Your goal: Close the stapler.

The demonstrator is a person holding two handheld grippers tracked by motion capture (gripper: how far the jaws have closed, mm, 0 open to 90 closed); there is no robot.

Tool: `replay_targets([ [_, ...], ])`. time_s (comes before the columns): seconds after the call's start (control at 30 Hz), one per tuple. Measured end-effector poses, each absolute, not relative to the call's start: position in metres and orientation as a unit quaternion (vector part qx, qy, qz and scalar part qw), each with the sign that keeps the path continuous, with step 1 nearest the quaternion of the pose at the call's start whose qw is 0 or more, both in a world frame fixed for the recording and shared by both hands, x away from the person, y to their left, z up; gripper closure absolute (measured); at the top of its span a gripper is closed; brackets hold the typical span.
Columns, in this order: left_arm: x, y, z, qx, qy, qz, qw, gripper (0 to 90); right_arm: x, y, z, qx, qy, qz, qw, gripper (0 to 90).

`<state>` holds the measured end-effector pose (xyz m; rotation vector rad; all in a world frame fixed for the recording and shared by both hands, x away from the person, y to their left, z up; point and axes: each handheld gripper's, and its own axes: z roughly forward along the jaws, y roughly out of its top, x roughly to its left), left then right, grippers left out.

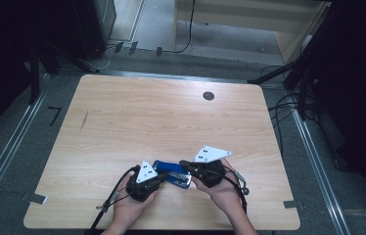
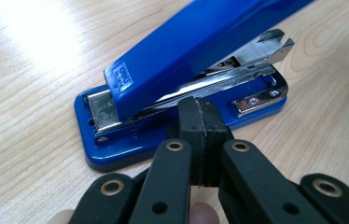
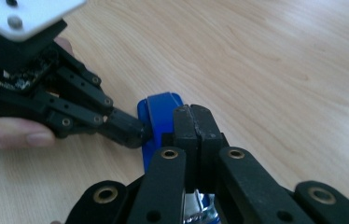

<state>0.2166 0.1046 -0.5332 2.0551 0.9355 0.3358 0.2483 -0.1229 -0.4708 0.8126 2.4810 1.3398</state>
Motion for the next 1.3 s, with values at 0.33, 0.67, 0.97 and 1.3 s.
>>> replay_targets([
  [0.33,0.216,0.104,-0.534,0.822,0.37,0.129,0.412,90.0,0.239,-0.135,-0.492,0.297,0.835,0.453,0.098,90.0],
  [0.67,0.218,0.105,-0.533,0.815,0.377,0.123,0.422,90.0,0.231,-0.141,-0.498,0.307,0.823,0.465,0.111,90.0],
  [0.97,0.218,0.104,-0.533,0.817,0.375,0.126,0.42,90.0,0.225,-0.138,-0.506,0.308,0.82,0.467,0.12,90.0],
  [1.3,0.218,0.104,-0.533,0.817,0.375,0.126,0.42,90.0,0.217,-0.136,-0.513,0.31,0.81,0.482,0.126,90.0],
])
